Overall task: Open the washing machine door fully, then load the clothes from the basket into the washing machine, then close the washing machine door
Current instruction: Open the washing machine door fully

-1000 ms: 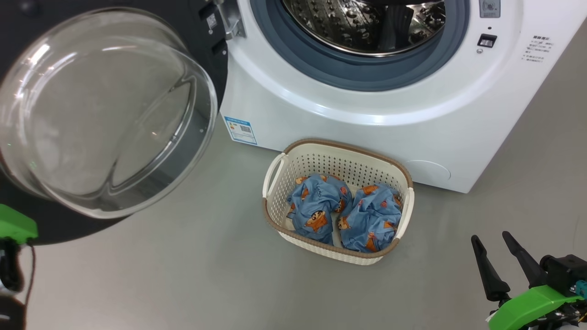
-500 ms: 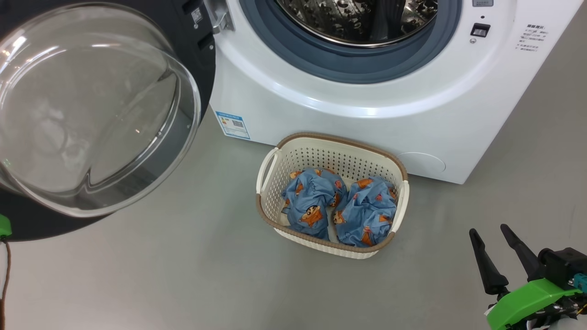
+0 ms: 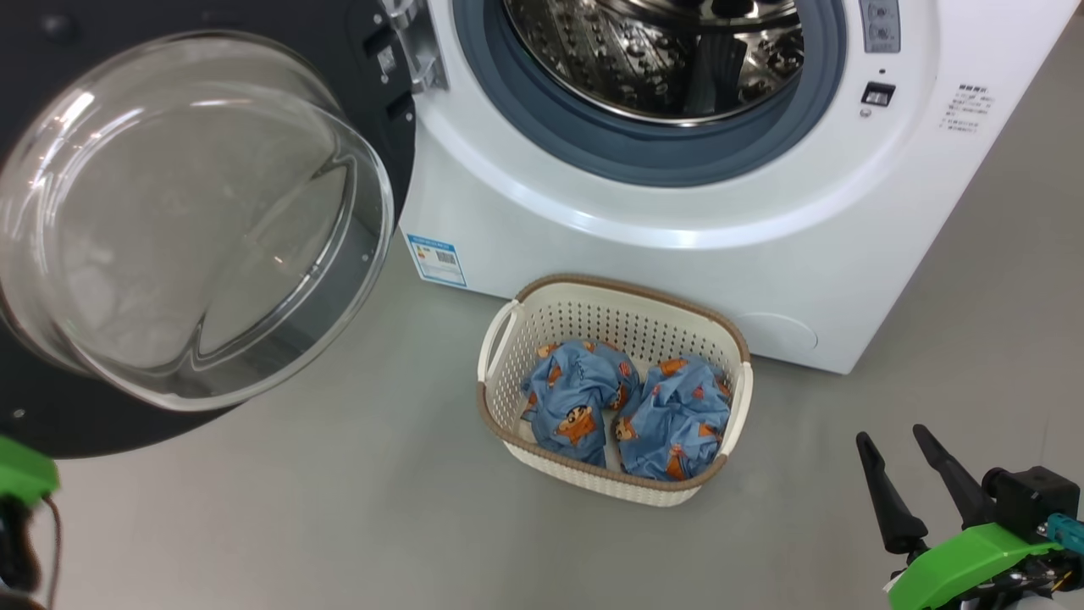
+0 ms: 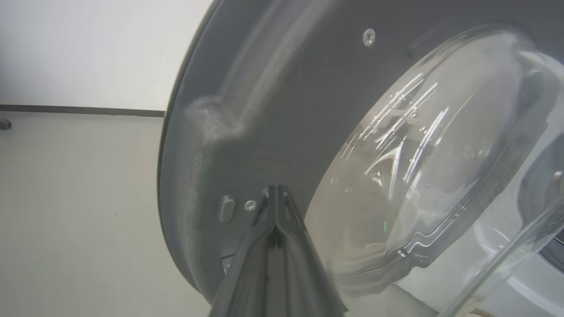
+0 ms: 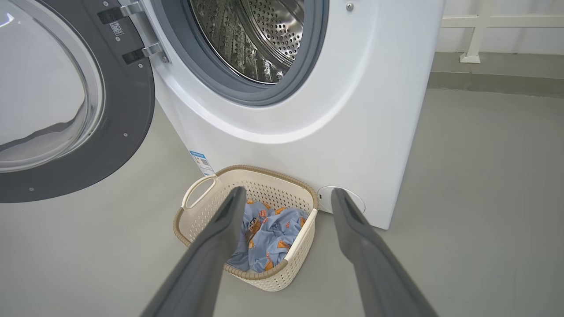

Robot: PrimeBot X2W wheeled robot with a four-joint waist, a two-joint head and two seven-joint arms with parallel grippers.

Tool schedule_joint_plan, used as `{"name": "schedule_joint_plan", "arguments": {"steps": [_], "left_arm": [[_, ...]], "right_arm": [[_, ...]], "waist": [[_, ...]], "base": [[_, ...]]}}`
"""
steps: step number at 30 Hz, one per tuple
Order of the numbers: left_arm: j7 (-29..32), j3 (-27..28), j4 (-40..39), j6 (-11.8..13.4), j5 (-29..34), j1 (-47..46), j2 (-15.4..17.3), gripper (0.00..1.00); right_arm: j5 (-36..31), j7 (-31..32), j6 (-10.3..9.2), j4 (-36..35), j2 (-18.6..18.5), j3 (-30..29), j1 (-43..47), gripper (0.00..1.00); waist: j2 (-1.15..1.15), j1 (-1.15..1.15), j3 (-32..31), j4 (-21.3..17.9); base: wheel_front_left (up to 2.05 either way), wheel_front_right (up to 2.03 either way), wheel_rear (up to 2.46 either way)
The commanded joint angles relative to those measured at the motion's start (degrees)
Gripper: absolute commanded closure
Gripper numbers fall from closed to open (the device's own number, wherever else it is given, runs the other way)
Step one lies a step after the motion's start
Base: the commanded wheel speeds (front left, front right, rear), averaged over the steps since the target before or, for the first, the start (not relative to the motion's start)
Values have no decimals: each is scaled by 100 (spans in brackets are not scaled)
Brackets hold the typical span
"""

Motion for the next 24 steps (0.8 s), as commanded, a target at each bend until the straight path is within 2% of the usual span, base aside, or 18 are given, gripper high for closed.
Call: {"name": "schedule_joint_plan", "arguments": {"steps": [1,2,5,6,8,9,10,16,24], "left_arm": [[-36,203,-286,-18,61,162,209,85],[-36,203,-286,-18,61,162,209,85],[-36,326,-608,-41,74,560,-6,66],[-36,359,-733,-46,79,696,-84,55],[-36,374,-987,-52,118,981,-247,15],[-36,365,-1124,-54,134,1124,-340,4],[-36,316,-1265,-55,145,1263,-425,0],[-36,-64,-2056,-57,100,1996,-740,0],[-36,-886,-2772,-57,-171,2634,-594,0]], "right_arm": [[-20,-70,9,-113,-30,108,42,0],[-20,-70,9,-113,-30,108,42,0],[-3,-70,9,-113,5,117,99,0],[3,-70,9,-113,13,125,112,0],[18,-70,9,-117,31,125,139,0],[25,-70,9,-117,44,124,153,0],[33,-70,9,-120,54,115,163,0],[67,-70,9,-125,101,127,252,0],[82,-70,9,-142,112,78,324,0]], "waist": [[0,0,-98,24],[0,0,-98,24],[0,0,-204,24],[0,0,-237,17],[0,0,-296,8],[0,0,-329,-2],[0,0,-345,-11],[0,0,-474,-145],[0,0,-575,-529]], "base": [[0,0,0],[0,0,0],[0,0,0],[0,0,0],[0,0,0],[0,0,0],[0,0,0],[0,0,0],[0,0,0]]}}
